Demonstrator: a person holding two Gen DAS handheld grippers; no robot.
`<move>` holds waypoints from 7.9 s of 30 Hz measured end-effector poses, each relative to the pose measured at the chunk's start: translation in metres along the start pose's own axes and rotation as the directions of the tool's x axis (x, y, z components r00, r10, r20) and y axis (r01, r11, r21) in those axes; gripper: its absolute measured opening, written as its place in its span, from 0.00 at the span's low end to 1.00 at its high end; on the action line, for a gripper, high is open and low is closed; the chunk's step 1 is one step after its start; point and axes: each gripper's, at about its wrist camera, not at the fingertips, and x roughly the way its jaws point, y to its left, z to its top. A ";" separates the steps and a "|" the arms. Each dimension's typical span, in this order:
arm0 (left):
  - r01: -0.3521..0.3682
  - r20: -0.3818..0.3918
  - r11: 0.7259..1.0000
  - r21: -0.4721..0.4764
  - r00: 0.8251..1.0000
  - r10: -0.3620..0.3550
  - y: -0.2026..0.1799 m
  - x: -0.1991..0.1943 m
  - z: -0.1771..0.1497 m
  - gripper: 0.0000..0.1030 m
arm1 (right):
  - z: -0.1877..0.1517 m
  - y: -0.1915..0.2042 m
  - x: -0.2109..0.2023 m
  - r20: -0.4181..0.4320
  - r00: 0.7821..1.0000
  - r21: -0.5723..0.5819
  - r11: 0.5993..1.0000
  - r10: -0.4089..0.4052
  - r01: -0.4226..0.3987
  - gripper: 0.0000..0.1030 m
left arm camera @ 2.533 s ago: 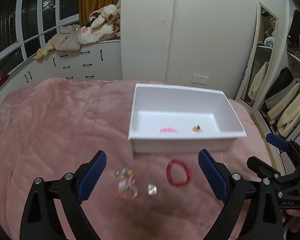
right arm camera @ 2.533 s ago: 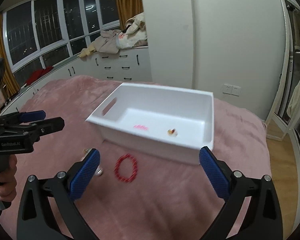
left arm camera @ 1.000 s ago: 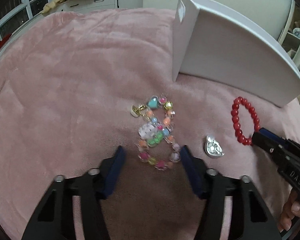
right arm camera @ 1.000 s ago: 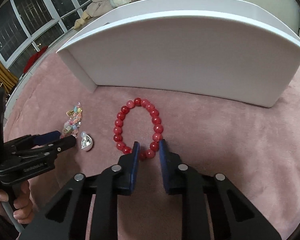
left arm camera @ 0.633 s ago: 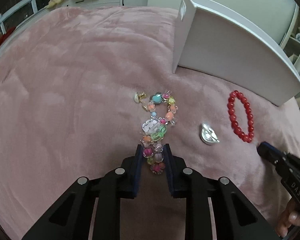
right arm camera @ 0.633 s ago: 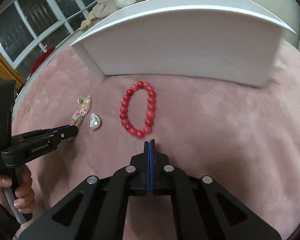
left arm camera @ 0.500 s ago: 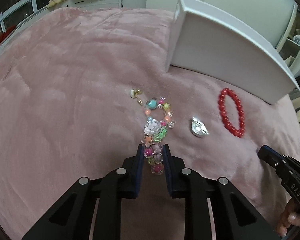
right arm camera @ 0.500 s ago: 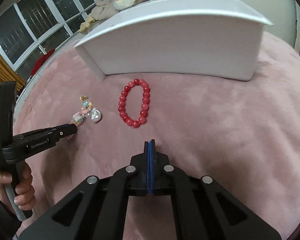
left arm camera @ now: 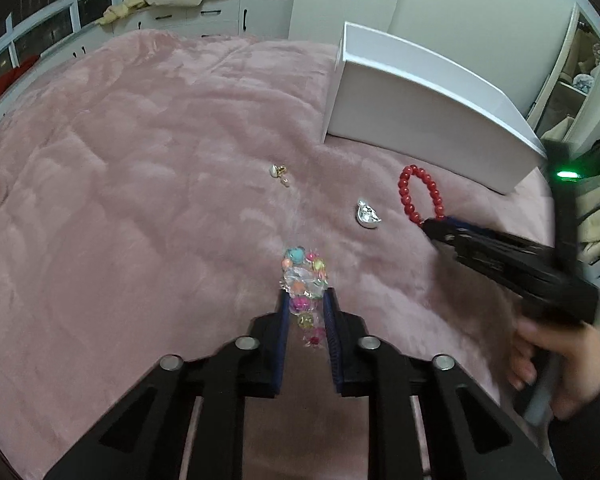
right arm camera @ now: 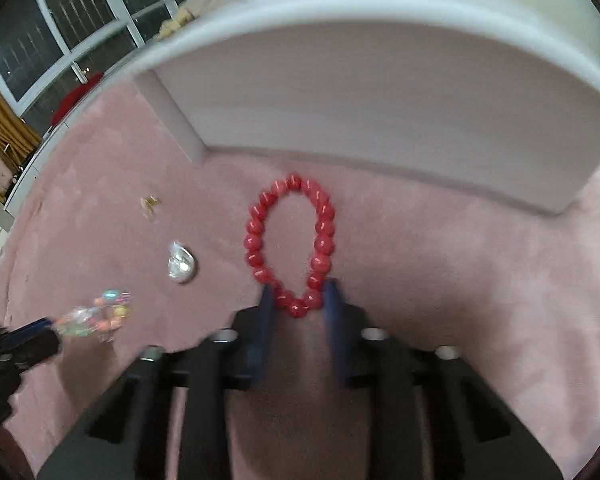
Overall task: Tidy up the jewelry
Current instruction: 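Grasp the multicolour charm bracelet with the left tool while the right tool grasps the red bead bracelet, then lift the multicolour bracelet with the left tool while the right tool lifts the red bracelet, then open the left tool over the white box while the right tool releases the red bracelet inside, then move both open tools back toward the gold earring and silver pendant, then grasp the gold earring with the left tool while the right tool grasps the silver pendant, then carry the gold earring with the left tool while the right tool carries the silver pendant to the box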
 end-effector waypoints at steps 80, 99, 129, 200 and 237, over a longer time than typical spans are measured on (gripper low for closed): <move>-0.005 0.196 0.984 0.180 0.980 -0.031 -0.137 -0.037 0.188 0.16 | 0.081 -0.090 -0.199 0.349 0.935 0.109 0.989 0.056 -0.100 0.10; -0.069 0.105 0.988 0.135 0.993 0.055 -0.133 0.056 0.223 0.16 | 0.103 -0.106 -0.098 0.266 0.964 0.132 0.990 0.022 -0.059 0.10; -0.042 0.133 0.999 0.001 0.990 0.042 -0.025 -0.051 0.006 0.91 | -0.098 0.005 -0.180 0.324 0.945 0.253 0.967 -0.041 -0.045 0.95; 0.208 0.220 0.974 0.090 0.950 -0.224 0.052 0.145 0.076 0.65 | -0.004 0.051 0.011 0.127 0.976 -0.089 0.982 0.177 -0.167 0.18; -0.035 0.115 0.999 0.025 0.993 0.032 0.023 0.120 0.080 0.28 | -0.138 -0.021 -0.166 0.284 0.959 0.172 0.983 0.019 -0.070 0.19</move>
